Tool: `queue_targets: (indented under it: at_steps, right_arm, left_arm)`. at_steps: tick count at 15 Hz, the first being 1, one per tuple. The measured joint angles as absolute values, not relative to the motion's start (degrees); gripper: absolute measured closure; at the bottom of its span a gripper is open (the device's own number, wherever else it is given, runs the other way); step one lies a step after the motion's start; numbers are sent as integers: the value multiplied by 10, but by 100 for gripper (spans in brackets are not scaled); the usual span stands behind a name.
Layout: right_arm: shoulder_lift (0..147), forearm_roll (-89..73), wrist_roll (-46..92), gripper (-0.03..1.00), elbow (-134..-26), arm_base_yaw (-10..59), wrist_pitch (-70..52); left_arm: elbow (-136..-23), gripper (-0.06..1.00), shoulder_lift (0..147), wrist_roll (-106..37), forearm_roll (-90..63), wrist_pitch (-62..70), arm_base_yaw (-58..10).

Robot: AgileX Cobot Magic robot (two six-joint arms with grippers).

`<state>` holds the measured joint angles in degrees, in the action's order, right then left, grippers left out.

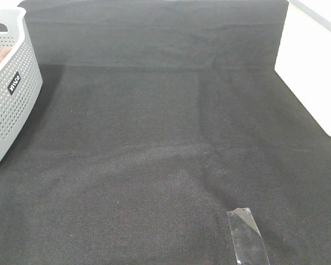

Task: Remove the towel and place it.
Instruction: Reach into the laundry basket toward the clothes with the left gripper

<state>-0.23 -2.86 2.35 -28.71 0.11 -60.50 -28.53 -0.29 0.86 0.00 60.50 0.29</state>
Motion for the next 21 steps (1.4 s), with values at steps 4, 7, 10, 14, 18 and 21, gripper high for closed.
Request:
queue_targets:
  at_steps: [4, 7, 10, 14, 18, 21]
  right_arm:
    - [-2, -29, 23, 24, -287, 1, -605]
    - [-2, -29, 23, 24, -287, 1, -605]
    - [-2, -29, 23, 24, -287, 1, -605]
    - [-2, -29, 23, 24, -287, 1, -605]
    - [-2, -29, 23, 24, -287, 1, -605]
    - [-2, -29, 23, 24, -287, 1, -605]
  left_arm:
    - [-285, -5, -3, 9, 0, 605, 3]
    - [-285, -5, -3, 9, 0, 605, 3]
    - [-285, -5, -3, 9, 0, 605, 3]
    - [-287, -5, -3, -3, 0, 606, 3]
    - [-407, -5, 119, -161, 31, 676, 3]
    - [-547, -5, 295, -339, 112, 694, 3]
